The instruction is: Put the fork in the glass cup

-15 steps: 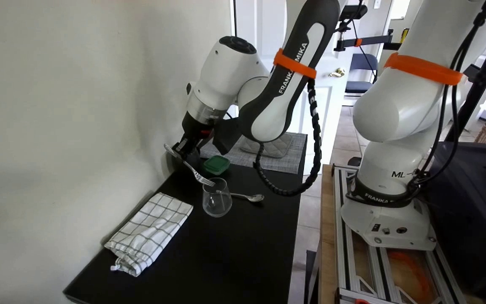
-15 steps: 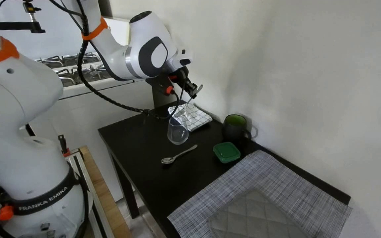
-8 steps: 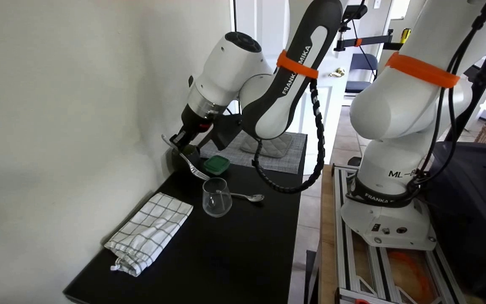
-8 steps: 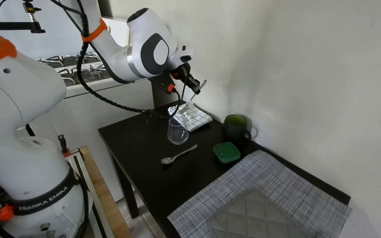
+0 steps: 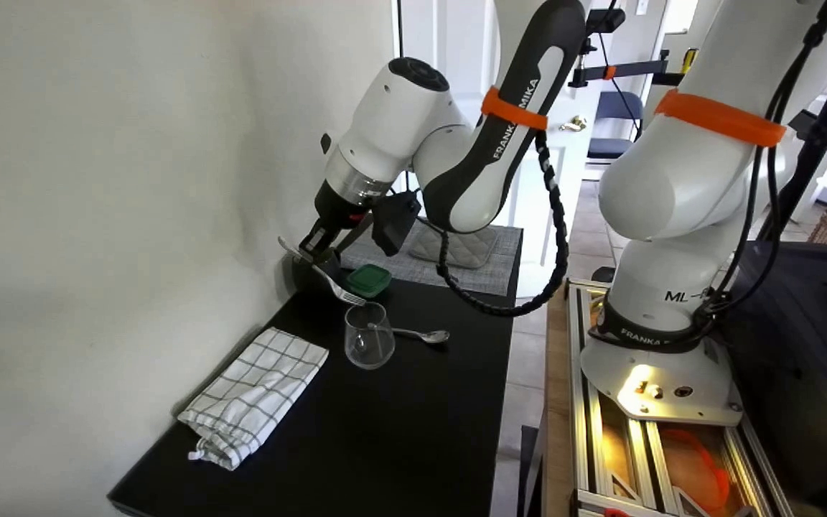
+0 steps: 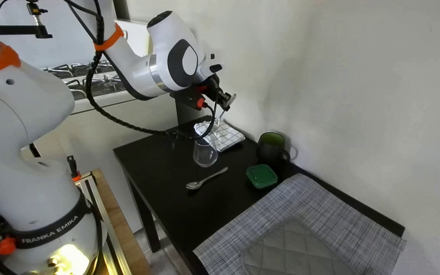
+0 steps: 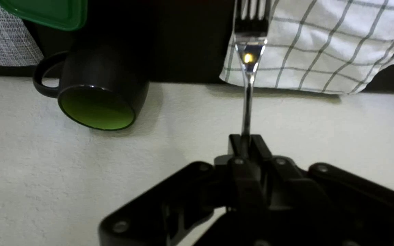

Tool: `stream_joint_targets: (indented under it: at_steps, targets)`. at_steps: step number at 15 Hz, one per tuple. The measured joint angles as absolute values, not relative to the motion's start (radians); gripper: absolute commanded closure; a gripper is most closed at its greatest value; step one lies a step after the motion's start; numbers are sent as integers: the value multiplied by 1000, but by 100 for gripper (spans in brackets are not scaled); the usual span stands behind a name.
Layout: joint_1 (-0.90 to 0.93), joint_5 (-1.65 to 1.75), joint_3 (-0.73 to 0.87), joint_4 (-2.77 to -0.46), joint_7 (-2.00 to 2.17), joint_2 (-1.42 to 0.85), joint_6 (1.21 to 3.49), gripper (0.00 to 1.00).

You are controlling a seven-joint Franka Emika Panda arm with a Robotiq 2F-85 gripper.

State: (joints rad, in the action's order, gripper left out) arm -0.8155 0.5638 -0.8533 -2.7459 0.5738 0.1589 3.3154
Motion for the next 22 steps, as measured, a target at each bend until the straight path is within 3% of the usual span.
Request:
stream_joint_targets:
  at_steps: [7,22]
  targets:
    - [-718,673,-731,-2751,556,70,3314,98]
    - [-716,871,-665,-2746,738,69,3313,98]
